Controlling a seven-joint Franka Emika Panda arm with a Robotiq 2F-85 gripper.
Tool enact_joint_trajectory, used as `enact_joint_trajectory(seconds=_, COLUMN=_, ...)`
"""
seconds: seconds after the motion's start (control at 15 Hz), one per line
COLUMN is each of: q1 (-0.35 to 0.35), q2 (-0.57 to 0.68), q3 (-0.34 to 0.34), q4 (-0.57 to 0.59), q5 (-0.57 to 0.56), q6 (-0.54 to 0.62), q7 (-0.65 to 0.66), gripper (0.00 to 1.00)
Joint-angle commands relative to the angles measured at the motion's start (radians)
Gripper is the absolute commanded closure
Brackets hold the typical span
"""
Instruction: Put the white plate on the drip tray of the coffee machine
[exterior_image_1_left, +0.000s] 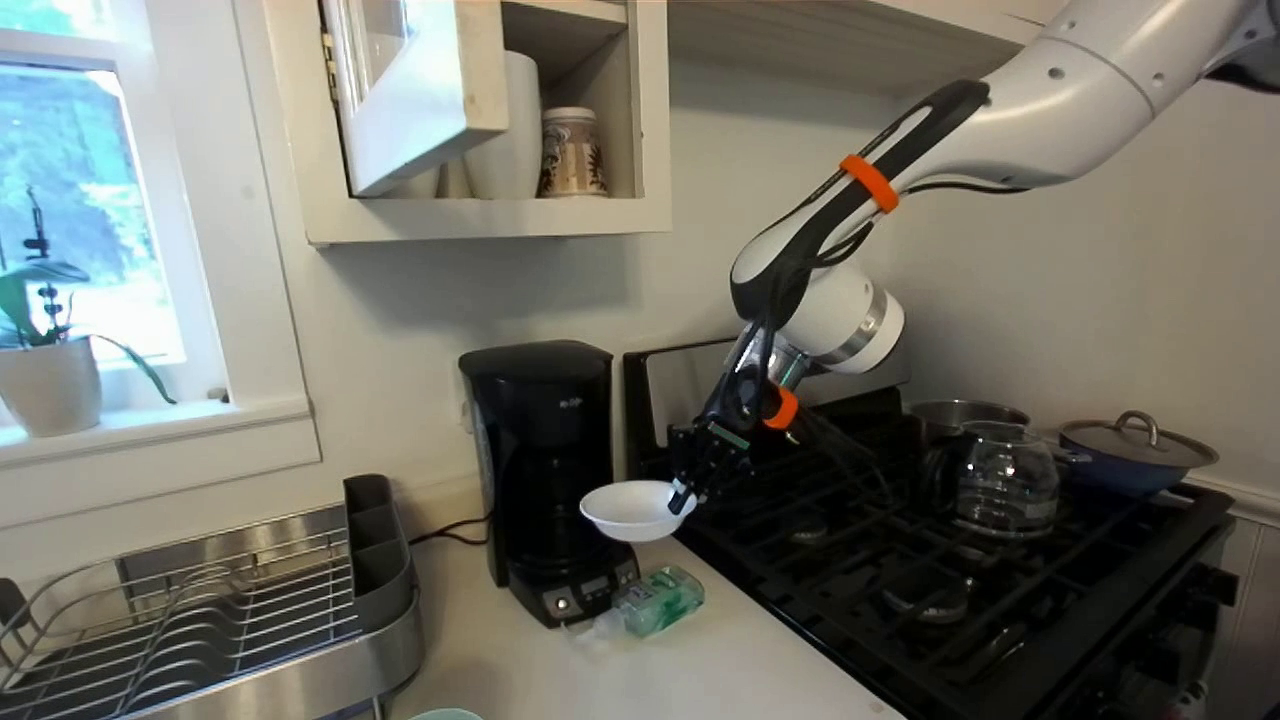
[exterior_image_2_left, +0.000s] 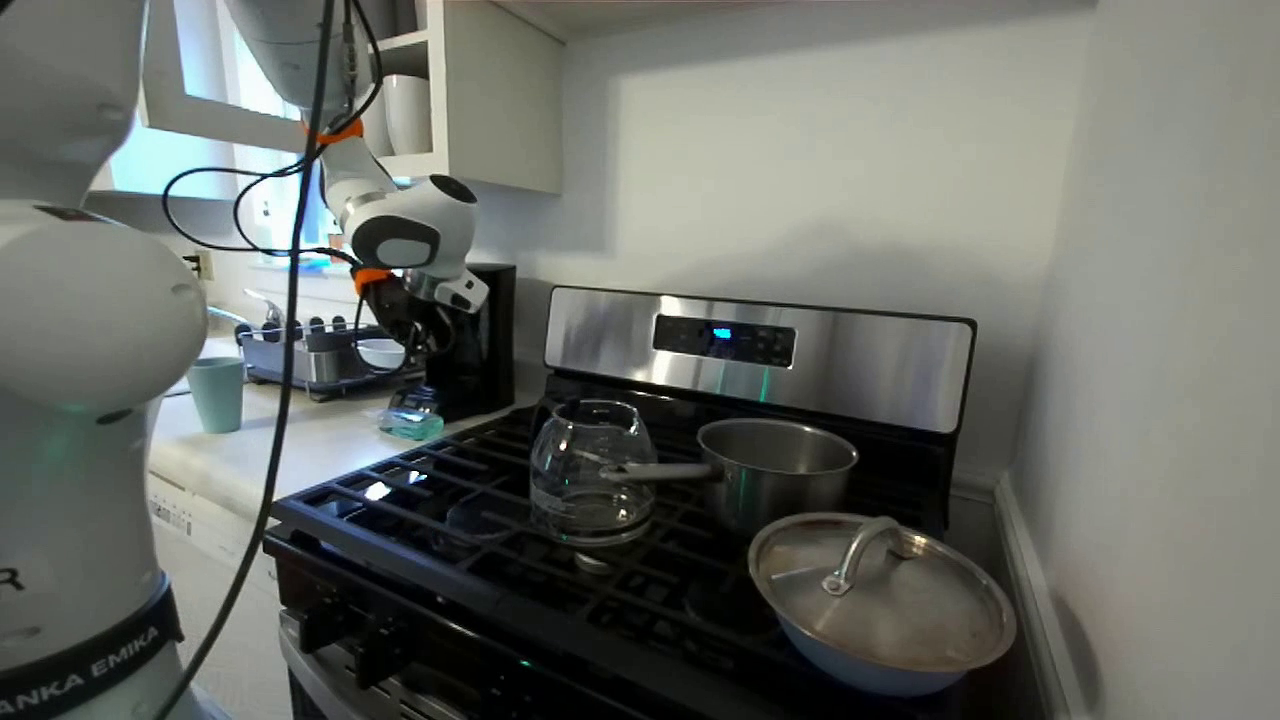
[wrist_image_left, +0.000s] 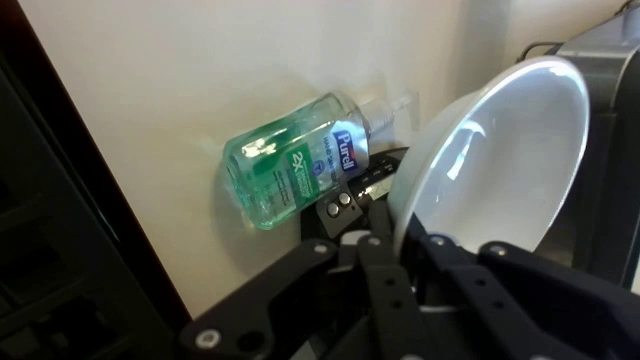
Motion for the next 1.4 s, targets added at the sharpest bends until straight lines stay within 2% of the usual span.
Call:
enact_joint_trajectory(seconds=0.0, q1=0.037, q2=0.136, q3=-0.041, q4=0.152, q5=-0.088, q6=0.023, q7=0.193, gripper=0.98)
enact_joint_trajectory(seconds=0.4, q1=0.108, q2=0.283, q3=-0.088, q4=0.270, q5=-0.173, q6=0.184, q7=0.385, gripper=0.98)
enact_joint_trajectory(seconds=0.67, q1=0.153, q2=0.358, q3=-0.113, q4=0.329, q5=-0.229, q6=0.249, q7=0.464, gripper=0.98)
enact_joint_trajectory(seconds=1.0, q1=0.184, q2=0.412, q3=-0.140, q4=0.404, q5=-0.276, q6=0.292, q7=0.534, gripper=0.98)
enact_joint_trajectory(seconds=1.33, q1=0.256, q2=0.462, q3=-0.220, q4=0.466, q5=-0.352, q6=0.276, q7=0.649, gripper=0.98)
